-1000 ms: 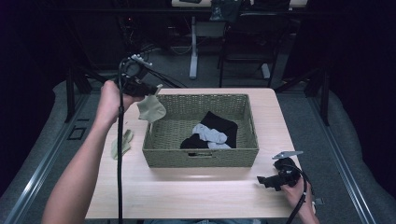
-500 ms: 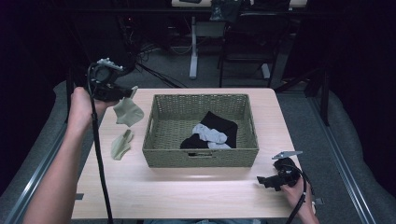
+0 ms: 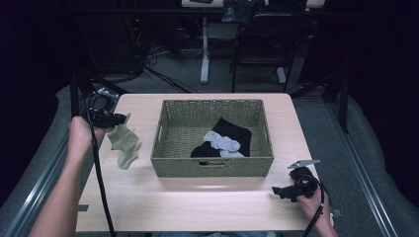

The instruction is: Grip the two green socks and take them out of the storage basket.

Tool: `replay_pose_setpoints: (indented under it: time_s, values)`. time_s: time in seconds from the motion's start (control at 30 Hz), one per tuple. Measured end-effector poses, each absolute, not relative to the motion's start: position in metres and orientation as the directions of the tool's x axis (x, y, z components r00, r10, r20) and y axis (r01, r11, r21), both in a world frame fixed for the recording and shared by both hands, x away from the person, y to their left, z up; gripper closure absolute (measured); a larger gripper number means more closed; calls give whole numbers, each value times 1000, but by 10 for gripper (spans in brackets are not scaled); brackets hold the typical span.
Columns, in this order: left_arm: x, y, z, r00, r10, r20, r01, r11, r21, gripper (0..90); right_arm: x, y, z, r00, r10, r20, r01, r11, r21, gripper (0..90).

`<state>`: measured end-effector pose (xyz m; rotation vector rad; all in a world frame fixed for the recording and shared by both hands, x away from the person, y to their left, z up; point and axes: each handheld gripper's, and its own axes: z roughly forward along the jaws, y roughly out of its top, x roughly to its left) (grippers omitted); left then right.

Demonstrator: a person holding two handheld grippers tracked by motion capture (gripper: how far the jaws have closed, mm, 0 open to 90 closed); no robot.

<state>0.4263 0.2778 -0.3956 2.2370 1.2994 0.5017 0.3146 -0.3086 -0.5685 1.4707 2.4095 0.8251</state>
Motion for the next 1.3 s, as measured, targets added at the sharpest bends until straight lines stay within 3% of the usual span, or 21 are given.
replay_pose_setpoints:
  time_s: [0.33,0.77,0.87,0.97,1.0,1.07,1.2,1.3]
  values:
    - [444,285,-464,458,889,-2,760,-390,520,850,315,-309,-569,-488,864,122,758,350,550,8]
    - [456,286,-520,419,907,-42,813,-354,463,833,315,-309,-569,-491,862,124,757,352,551,8]
    - [456,287,-523,414,909,-56,817,-343,464,746,315,-309,-569,-492,862,124,757,353,550,8]
    - [452,289,-517,394,917,-59,815,-319,484,545,315,-309,-569,-492,861,124,757,353,550,8]
    - [451,290,-515,390,919,-54,813,-316,488,408,315,-309,-569,-492,862,126,757,352,550,8]
    - [445,292,-507,392,919,-43,795,-315,519,378,315,-309,-569,-491,862,126,757,351,551,8]
    - [422,296,-484,399,916,-37,746,-302,593,210,314,-311,-568,-482,868,121,757,343,556,8]
    - [412,296,-476,402,915,-30,732,-301,610,163,314,-311,-568,-481,869,121,758,342,555,8]
